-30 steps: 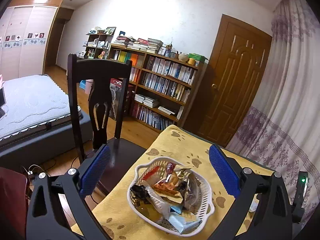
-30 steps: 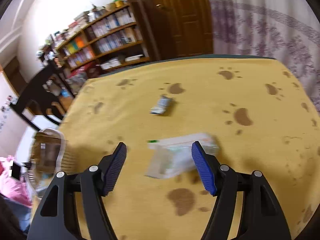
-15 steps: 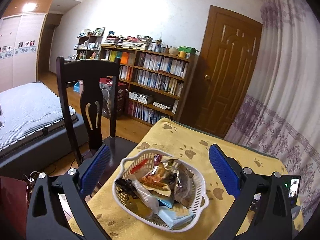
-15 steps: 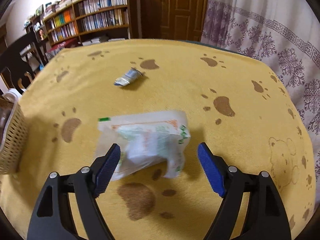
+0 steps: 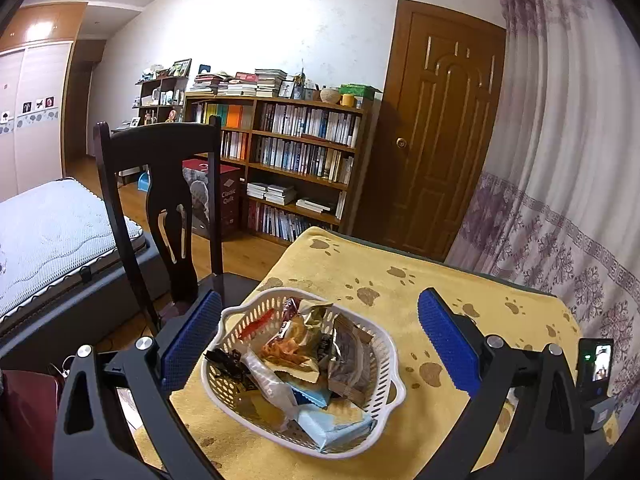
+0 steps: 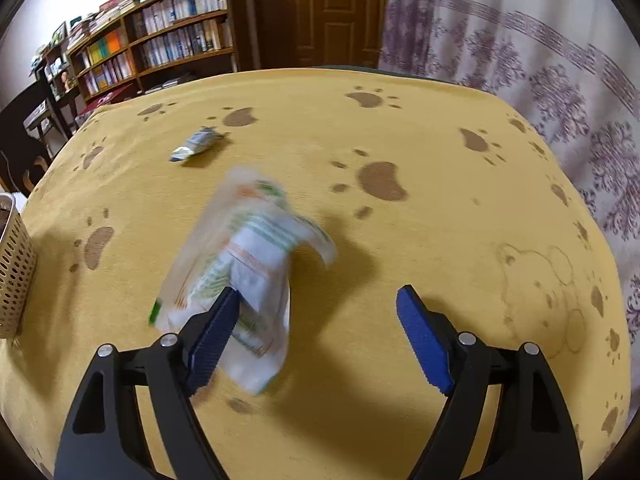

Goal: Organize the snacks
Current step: 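Return the right gripper to the table and grasp the white-green snack bag, then move the left gripper to the silver-blue wrapped snack and grasp it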

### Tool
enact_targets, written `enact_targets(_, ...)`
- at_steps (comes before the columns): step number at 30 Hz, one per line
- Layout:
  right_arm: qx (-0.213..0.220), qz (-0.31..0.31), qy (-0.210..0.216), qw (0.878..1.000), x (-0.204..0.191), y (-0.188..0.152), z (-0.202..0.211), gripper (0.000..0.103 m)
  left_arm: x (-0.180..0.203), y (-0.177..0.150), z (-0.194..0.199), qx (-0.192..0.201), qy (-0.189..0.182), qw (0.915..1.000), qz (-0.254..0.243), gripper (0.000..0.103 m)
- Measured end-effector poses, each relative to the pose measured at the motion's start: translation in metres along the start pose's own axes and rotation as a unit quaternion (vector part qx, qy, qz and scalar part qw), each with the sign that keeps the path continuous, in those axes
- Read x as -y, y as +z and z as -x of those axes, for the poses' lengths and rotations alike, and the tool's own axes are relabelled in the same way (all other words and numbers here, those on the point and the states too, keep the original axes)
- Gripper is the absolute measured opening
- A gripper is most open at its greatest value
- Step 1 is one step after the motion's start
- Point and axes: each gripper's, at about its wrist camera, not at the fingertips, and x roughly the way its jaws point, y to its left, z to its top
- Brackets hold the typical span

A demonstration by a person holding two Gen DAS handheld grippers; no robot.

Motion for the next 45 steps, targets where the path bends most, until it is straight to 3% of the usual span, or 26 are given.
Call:
enact_targets(8, 0.004, -0.05, -0.014, 0.999, 0.054, -0.009, 0.005, 0.08, 0.02, -0.007, -0.001, -0.005, -0.009, 0.9994, -0.033, 0.1)
enact_targets(14, 0.017, -0.095, 0.024, 0.995, 0.08, -0.011, 0.014, 0.08, 0.039, -0.014, -0.003, -0.011, -0.019, 0.9981, -0.057, 0.1)
enact_targets(17, 0.027, -0.105, 0.059, 0.992, 0.074, -0.007, 0.019, 0.08, 0.046, -0.017, -0.004, -0.017, -0.029, 0.9975, -0.063, 0.1)
enact_targets(23, 0.035, -0.058, 0.096, 0.993, 0.025, 0.008, 0.013, 0.08, 0.06, -0.024, -0.006, -0.023, -0.041, 0.9957, -0.079, 0.1)
enact_targets(28, 0.029, -0.034, 0.093, 0.995, -0.005, 0.019, -0.006, 0.08, 0.068, -0.029, -0.01, -0.032, -0.048, 0.9945, -0.088, 0.1)
enact_targets(33, 0.019, -0.032, 0.071, 0.997, -0.01, 0.021, -0.02, 0.08, 0.079, -0.036, -0.018, -0.041, -0.047, 0.9925, -0.105, 0.1)
enact_targets(36, 0.022, -0.028, 0.065, 0.997, -0.007, 0.017, -0.023, 0.074, 0.087, -0.041, -0.021, -0.047, -0.046, 0.9912, -0.115, 0.1)
enact_targets(41, 0.03, -0.004, 0.041, 0.999, -0.006, 0.011, -0.02, 0.054, 0.098, -0.047, -0.026, -0.053, -0.048, 0.9894, -0.126, 0.1)
enact_targets(45, 0.035, -0.006, 0.044, 0.998, 0.003, 0.007, -0.016, 0.046, 0.107, -0.051, -0.027, -0.054, -0.048, 0.9874, -0.14, 0.1)
